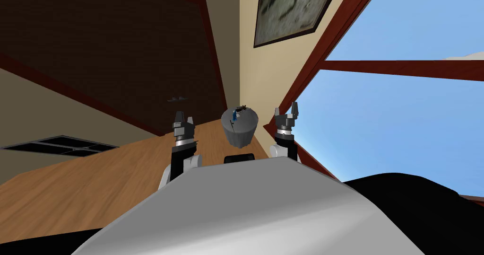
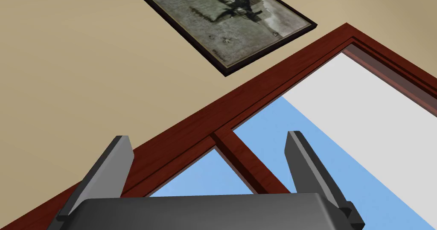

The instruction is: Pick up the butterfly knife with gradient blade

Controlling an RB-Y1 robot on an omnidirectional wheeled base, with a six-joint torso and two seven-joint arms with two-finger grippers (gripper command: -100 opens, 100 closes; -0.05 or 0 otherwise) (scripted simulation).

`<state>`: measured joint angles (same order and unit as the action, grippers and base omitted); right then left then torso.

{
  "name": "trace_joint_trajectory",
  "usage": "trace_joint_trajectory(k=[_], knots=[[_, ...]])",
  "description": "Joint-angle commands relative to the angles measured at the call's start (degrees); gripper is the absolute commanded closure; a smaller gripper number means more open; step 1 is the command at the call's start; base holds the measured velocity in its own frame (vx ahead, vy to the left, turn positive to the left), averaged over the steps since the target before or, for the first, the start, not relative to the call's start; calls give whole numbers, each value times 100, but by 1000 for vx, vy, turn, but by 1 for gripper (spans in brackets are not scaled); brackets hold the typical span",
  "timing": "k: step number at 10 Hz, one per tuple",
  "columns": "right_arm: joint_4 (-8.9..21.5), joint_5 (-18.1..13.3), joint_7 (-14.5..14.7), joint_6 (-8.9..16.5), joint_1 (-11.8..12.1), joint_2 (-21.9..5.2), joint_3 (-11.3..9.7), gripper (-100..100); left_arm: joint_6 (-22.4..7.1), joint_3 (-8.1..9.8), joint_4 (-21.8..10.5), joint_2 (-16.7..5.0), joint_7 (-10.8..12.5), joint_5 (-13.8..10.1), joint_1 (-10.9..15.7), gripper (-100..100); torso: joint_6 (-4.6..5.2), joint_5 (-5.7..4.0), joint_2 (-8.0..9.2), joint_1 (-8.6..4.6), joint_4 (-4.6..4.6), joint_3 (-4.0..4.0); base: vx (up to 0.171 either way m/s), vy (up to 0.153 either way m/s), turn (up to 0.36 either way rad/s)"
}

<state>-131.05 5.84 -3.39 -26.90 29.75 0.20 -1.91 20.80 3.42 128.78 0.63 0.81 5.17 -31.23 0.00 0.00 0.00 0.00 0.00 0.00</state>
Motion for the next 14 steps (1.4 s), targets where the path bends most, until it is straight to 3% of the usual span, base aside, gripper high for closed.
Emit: trace_joint_trajectory(k=[1, 6, 7, 11, 14], knots=[[0, 0, 0, 0, 0, 0, 0, 0, -14, -26, -18, -160, 26, -32, -12, -100, 0, 0, 0, 0, 0, 0, 1, -3, -70], [0, 0, 0, 0, 0, 0, 0, 0, -140, -254, -174, -993, 252, -312, -123, -100, 3, 0, -3, -1, -1, -2, 7, -7, -165], [0, 0, 0, 0, 0, 0, 0, 0, -140, -254, -174, -1072, 252, -312, -123, -100, 2, 0, -4, -1, -1, -3, 10, -3, -62], [0, 0, 0, 0, 0, 0, 0, 0, -284, -504, -357, -1759, 493, -604, -241, -100, -2, 0, -3, 0, -1, -2, 10, -6, -199], [0, 0, 0, 0, 0, 0, 0, 0, -344, -605, -436, -2073, 588, -719, -286, -100, 3, 0, -4, -1, -1, -2, 9, -2, -157]])
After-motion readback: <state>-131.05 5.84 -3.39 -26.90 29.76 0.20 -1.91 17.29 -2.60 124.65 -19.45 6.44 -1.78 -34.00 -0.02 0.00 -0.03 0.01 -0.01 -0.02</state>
